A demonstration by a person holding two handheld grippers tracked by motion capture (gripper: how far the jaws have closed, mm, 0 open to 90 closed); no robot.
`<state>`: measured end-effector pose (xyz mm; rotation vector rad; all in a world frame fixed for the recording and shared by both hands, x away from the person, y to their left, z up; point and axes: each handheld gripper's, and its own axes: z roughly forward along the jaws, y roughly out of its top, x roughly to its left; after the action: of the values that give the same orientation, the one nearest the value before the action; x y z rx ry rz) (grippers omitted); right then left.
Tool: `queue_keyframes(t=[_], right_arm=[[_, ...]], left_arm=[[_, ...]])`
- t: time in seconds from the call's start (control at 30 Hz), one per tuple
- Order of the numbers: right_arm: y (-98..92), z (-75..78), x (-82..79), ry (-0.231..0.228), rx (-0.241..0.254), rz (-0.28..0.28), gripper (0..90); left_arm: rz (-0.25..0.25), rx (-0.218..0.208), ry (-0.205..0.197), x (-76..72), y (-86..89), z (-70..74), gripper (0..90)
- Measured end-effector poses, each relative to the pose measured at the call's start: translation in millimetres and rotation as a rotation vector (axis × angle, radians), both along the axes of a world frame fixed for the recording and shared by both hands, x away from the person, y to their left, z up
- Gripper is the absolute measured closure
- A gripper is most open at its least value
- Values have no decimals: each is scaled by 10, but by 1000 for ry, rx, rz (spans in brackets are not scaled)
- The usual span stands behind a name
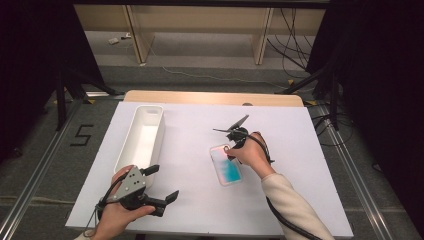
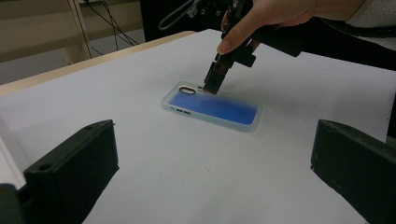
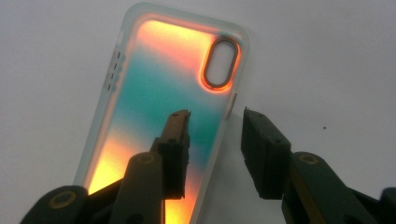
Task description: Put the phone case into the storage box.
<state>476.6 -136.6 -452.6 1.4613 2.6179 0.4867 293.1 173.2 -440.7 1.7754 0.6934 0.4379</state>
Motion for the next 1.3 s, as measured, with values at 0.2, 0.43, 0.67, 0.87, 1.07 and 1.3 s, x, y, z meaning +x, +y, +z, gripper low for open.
queue_keyframes(t=[0.2, 0.43, 0.67, 0.87, 1.07, 1.3], right_arm=[[-3, -4, 9, 28, -9, -15, 667], [-5, -19, 32, 27, 1, -39, 716], [9, -18, 51, 39, 0, -48, 745], [27, -29, 59, 49, -11, -52, 762], [18, -44, 76, 40, -15, -44, 788], [27, -45, 76, 56, -10, -73, 808]], left_arm=[[0, 0, 0, -2, -1, 1, 2], [-5, 4, -6, 4, 4, 2, 2], [-6, 4, -6, 4, 5, 2, 2], [-12, -2, -7, 7, 4, 0, 2], [-5, -7, -2, 2, 2, -1, 2], [-2, -7, 0, -1, 2, 0, 2]])
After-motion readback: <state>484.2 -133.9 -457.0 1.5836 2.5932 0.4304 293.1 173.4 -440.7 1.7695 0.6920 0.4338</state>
